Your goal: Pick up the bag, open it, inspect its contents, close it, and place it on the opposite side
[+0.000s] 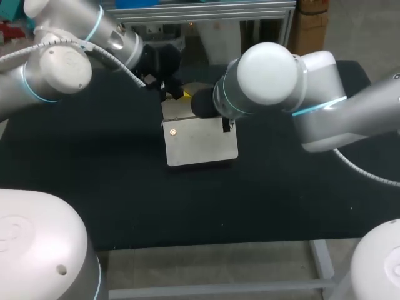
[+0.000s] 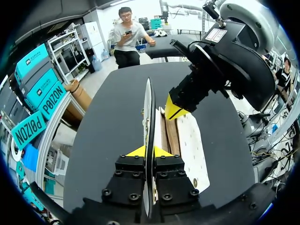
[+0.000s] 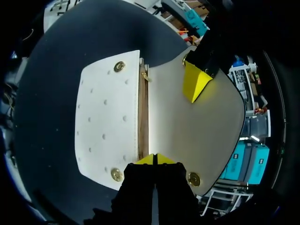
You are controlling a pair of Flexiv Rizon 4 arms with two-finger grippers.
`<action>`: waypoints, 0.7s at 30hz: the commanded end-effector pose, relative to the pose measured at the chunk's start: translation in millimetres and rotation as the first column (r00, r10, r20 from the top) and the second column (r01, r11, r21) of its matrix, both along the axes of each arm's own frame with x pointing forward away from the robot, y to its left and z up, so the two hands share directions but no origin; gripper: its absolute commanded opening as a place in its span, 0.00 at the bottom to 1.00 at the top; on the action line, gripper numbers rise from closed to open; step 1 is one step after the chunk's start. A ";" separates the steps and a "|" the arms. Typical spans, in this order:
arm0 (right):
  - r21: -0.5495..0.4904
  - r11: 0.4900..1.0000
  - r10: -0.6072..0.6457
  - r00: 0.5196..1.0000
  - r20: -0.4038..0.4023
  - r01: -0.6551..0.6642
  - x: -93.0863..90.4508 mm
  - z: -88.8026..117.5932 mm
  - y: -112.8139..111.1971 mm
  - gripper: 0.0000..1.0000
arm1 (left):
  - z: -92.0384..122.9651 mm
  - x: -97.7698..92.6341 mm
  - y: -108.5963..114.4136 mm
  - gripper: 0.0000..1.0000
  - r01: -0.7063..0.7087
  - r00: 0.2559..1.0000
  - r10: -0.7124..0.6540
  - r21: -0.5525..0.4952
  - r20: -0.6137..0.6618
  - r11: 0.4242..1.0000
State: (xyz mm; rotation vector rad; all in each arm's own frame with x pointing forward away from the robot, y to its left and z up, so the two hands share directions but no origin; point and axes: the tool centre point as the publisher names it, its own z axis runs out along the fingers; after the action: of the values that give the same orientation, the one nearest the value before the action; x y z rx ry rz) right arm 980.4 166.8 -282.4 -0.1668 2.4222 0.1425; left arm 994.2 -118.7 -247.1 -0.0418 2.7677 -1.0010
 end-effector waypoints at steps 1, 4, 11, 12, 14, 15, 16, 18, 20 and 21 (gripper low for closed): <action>-0.005 1.000 0.004 1.000 -0.013 -0.004 5.0 -6.9 3.1 0.00 | -0.6 0.6 0.7 0.00 0.003 1.000 -0.003 -0.007 -0.002 1.000; -0.009 1.000 0.011 1.000 -0.028 -0.011 6.8 -11.5 6.1 0.00 | -1.3 0.6 0.9 0.00 0.002 1.000 -0.003 -0.012 -0.004 1.000; -0.022 1.000 0.007 0.999 -0.048 -0.009 8.6 -19.3 9.0 0.00 | -3.4 -0.5 3.0 0.00 -0.001 1.000 0.001 -0.027 -0.009 1.000; -0.021 1.000 0.007 0.999 -0.049 -0.008 9.3 -19.4 9.1 0.00 | -3.4 -0.7 3.2 0.00 -0.003 1.000 0.002 -0.030 -0.007 1.000; -0.025 1.000 0.008 0.998 -0.055 -0.009 10.2 -19.2 10.1 0.00 | -3.4 -1.1 3.6 0.00 -0.006 1.000 0.006 -0.033 -0.006 0.999; -0.029 0.999 0.013 0.998 -0.061 -0.015 10.2 -19.1 10.7 0.00 | -3.2 -1.3 3.9 0.00 -0.011 1.000 0.011 -0.034 -0.005 0.999; -0.038 0.999 0.017 0.997 -0.071 -0.020 9.9 -19.4 11.4 0.00 | -2.8 -1.3 4.2 0.00 -0.013 1.000 0.012 -0.035 -0.004 0.999; -0.044 0.999 0.023 0.996 -0.082 -0.026 8.3 -20.2 12.0 0.00 | -2.3 -1.9 4.9 0.00 -0.018 1.000 0.018 -0.041 -0.001 0.999; -0.047 0.998 0.025 0.995 -0.093 -0.030 6.6 -20.9 11.4 0.00 | -2.4 -2.2 5.0 0.00 -0.027 1.000 0.027 -0.046 0.002 0.999; -0.050 0.998 0.026 0.995 -0.099 -0.031 5.7 -21.2 11.3 0.00 | -2.6 -2.2 5.0 0.00 -0.027 1.000 0.027 -0.051 0.001 0.998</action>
State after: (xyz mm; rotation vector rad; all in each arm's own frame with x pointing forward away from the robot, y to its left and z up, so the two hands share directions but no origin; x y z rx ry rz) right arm 986.2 175.6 -305.7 -0.2207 2.5053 0.1207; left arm 995.9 -114.7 -249.4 -0.0815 2.7458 -1.0539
